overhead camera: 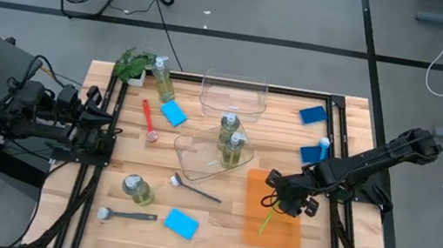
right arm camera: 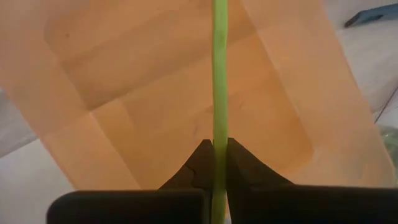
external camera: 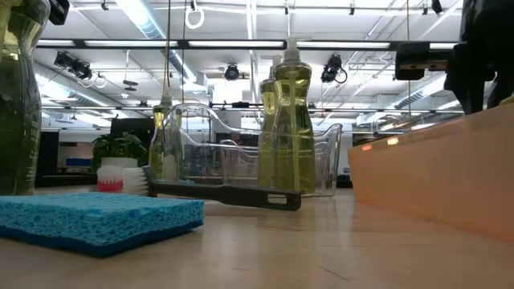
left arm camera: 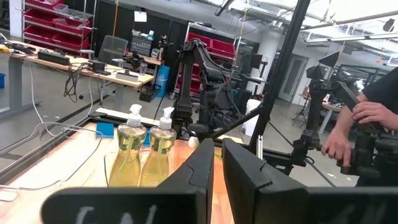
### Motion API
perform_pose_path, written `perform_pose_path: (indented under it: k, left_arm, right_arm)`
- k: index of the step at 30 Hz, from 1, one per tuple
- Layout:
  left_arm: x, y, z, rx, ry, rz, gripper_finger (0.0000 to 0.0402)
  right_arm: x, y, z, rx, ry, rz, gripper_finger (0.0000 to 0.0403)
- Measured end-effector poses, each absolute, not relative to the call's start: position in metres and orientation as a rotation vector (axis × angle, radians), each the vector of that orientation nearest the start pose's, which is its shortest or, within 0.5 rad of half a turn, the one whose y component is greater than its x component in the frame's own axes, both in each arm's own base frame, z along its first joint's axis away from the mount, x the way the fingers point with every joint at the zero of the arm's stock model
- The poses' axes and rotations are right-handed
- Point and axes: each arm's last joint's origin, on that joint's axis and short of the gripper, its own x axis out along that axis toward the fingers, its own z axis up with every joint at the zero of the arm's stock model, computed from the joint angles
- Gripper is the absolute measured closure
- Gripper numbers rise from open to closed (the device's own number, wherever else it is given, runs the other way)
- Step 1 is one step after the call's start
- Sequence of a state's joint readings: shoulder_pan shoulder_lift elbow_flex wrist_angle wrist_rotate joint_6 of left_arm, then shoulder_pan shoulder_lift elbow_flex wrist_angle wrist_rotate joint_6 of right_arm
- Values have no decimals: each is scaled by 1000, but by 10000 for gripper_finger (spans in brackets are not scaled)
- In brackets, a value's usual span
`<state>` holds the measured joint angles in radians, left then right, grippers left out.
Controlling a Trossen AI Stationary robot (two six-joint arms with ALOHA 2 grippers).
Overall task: Pick & Place Kitchen Sink Supplies
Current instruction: Put the green dish brush into the orange bin, then put the blue sponge into the top transparent bin
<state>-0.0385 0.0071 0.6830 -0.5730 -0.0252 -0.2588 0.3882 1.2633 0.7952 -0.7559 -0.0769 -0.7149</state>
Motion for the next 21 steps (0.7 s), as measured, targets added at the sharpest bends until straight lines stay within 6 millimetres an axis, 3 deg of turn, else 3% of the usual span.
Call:
perform_pose_path:
  k: [5, 16, 21]
  left_arm:
    - [6, 0, 315, -262, -100, -27, 365]
    - [6, 1, 315, -262, -101, -27, 365]
    - [6, 0, 315, -262, -100, -27, 365]
  right_arm:
    - [202, 85, 208, -752, 1044, 791, 355]
    - [202, 84, 209, -624, 1099, 686, 248]
    - [199, 82, 226, -521, 1111, 582, 223]
